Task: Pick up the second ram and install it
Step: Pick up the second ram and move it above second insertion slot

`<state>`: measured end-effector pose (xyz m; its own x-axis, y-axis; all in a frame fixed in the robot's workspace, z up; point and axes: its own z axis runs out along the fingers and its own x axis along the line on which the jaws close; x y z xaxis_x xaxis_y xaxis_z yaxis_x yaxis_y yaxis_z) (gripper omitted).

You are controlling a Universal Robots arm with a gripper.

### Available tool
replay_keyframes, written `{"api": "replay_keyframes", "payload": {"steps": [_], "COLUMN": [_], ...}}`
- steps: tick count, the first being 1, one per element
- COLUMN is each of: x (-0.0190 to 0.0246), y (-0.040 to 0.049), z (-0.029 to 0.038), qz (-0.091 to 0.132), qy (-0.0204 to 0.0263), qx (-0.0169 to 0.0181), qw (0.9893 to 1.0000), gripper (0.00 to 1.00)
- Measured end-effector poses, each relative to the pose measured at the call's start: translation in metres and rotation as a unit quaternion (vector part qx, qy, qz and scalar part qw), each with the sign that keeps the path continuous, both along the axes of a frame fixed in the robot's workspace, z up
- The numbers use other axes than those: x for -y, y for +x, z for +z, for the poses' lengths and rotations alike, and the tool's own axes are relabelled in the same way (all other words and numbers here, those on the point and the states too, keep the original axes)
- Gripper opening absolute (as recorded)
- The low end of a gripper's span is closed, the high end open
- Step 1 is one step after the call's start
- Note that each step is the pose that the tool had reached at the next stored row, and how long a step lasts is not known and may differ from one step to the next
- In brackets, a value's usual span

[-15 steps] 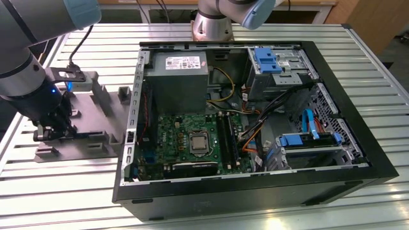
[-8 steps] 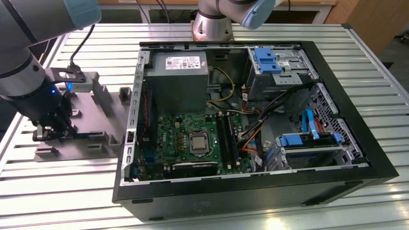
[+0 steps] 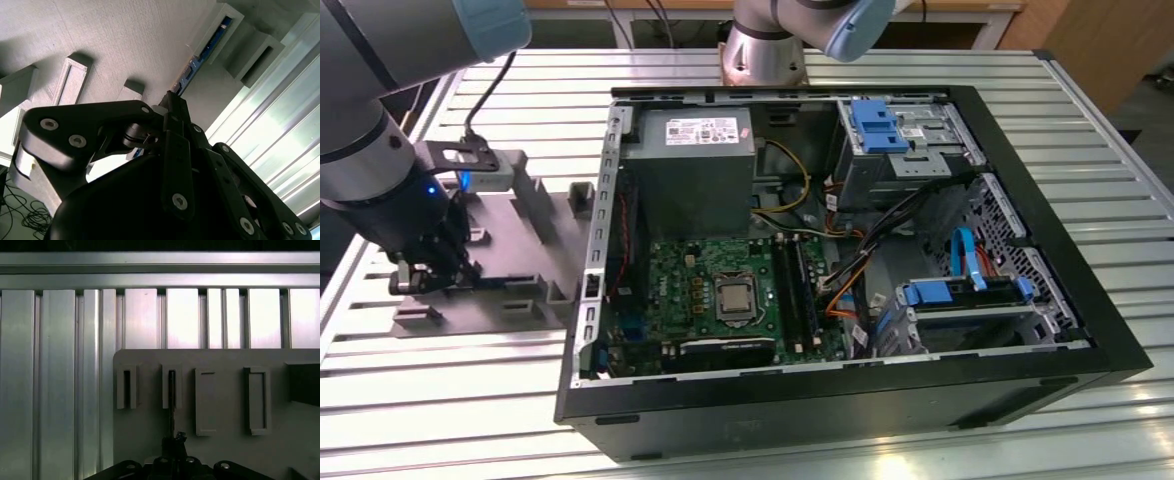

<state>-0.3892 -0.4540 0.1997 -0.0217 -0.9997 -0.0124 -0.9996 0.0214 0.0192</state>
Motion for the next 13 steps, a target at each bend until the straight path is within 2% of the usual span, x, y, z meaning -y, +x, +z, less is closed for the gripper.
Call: {"api": "replay_keyframes", "payload": {"steps": [4,8,13], "x": [0.0,0.0,0.0], "y": [0.0,0.0,0.0], "z": [0.0001,0.0043,0.0056], "qz": [0.0,0.0,0.0], "qy": [0.0,0.0,0.0], "qx": [0.0,0.0,0.0], "qw": [1.0,1.0,1.0], "gripper": [0.11,0.11,0.11]}}
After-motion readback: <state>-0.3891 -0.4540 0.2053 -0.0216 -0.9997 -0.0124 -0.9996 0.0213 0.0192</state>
